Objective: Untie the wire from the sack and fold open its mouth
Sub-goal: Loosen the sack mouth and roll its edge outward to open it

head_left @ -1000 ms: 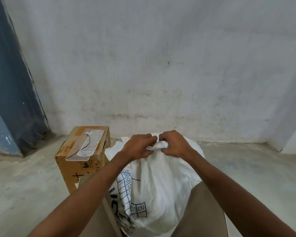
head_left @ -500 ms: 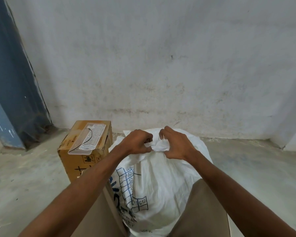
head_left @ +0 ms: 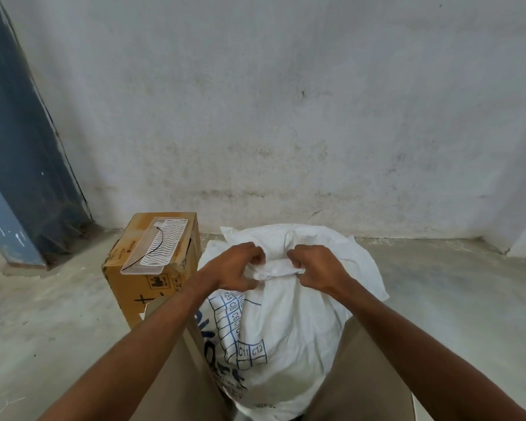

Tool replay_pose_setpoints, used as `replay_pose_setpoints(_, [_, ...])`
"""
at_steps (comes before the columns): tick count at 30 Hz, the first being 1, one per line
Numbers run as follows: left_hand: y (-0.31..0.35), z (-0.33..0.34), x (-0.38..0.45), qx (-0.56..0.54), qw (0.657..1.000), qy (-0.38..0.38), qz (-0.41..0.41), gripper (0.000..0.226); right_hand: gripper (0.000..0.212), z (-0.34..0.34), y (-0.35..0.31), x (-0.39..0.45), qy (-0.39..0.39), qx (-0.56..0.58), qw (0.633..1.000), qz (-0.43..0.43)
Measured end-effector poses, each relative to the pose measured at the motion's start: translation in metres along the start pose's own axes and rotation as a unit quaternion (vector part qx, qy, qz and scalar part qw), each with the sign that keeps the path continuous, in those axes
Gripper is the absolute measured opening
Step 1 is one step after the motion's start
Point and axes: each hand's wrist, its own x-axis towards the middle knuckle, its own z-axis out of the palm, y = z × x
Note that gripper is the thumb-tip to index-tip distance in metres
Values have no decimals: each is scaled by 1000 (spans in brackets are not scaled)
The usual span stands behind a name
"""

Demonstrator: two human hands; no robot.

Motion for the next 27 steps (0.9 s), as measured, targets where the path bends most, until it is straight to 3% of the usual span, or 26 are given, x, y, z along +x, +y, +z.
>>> replay_pose_setpoints(2, [0, 1, -2, 50, 998, -31, -10, 26, 31, 12, -2, -9, -17, -67, 996, -52])
replay_pose_setpoints(4, [5, 9, -3, 138, 990, -1, 28, 21, 40, 22, -1, -16, -8, -71, 996, -57])
replay_pose_setpoints(6, [6, 15, -7, 219, 971, 43, 87, 30, 42, 17, -6, -13, -3, 9, 1000, 7])
replay_pose_setpoints(10, [-8, 13, -10, 306, 923, 138, 190, 30, 69, 12, -14, 2, -37, 115, 985, 121])
replay_pose_setpoints(13, [-6, 16, -9, 298, 909, 152, 249, 33, 48, 14, -15, 10, -56, 143, 976, 152])
replay_pose_setpoints(15, [0, 15, -10, 203, 947, 127, 216, 35, 24, 17, -20, 8, -26, 133, 982, 130])
replay_pose_setpoints(17, [1, 9, -12, 56, 989, 96, 98, 51, 21, 23, -25, 3, 5, 111, 990, 88])
replay_pose_setpoints(20, [-2, 0, -12, -124, 990, 37, -57, 67, 24, 33, -25, -8, 42, 50, 998, 1])
replay_pose_setpoints(22, [-6, -3, -10, -110, 988, -32, -104, 64, 32, 36, -26, -13, 50, -9, 996, -72])
replay_pose_setpoints(24, [-4, -1, -8, -48, 992, -71, -97, 51, 35, 39, -28, -17, 65, -70, 986, -134])
replay_pose_setpoints(27, [2, 1, -4, 40, 998, -39, -42, 25, 33, 42, -29, -21, 71, -18, 993, -92])
